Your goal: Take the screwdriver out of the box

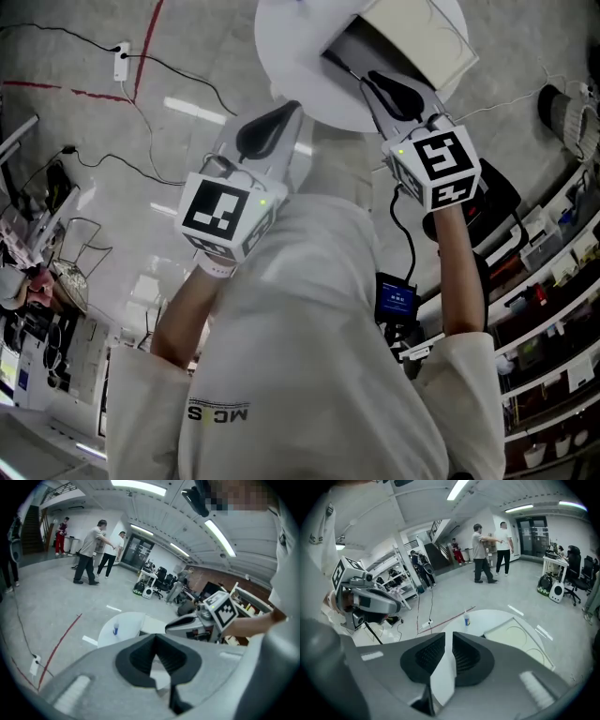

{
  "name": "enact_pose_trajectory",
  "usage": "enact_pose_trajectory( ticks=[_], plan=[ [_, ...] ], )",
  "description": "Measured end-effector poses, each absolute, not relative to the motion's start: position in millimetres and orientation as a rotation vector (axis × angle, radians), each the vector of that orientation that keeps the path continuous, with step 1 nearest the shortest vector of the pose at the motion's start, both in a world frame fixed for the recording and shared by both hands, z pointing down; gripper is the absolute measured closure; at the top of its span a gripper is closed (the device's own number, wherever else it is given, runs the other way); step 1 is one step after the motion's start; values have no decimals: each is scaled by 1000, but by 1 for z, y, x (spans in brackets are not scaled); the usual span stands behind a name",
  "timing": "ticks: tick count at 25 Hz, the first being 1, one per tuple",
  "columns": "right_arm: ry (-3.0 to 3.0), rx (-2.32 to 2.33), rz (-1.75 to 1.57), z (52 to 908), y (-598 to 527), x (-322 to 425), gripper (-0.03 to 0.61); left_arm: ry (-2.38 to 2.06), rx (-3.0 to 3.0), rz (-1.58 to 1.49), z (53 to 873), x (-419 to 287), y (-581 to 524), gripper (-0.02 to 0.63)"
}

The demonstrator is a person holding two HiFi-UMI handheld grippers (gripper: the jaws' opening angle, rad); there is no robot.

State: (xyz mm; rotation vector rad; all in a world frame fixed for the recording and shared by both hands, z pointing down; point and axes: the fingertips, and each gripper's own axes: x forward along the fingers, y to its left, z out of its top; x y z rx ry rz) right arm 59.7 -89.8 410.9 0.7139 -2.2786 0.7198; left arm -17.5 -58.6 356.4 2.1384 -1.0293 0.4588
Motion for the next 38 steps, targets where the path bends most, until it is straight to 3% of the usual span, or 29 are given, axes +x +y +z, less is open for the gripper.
enact_pose_trajectory(
  ticks=[7,23,38],
  plan=[
    [-2206,500,789,482,-99,48,506,-1059,2107,471,398,-25,-71,612],
    [-1934,169,962,610,-107,10,503,-1084,1991,443,473,-43,-69,612],
    [-1734,12,942,646,-97,8,497,-1101,1942,419,480,-55,-64,612]
  ],
)
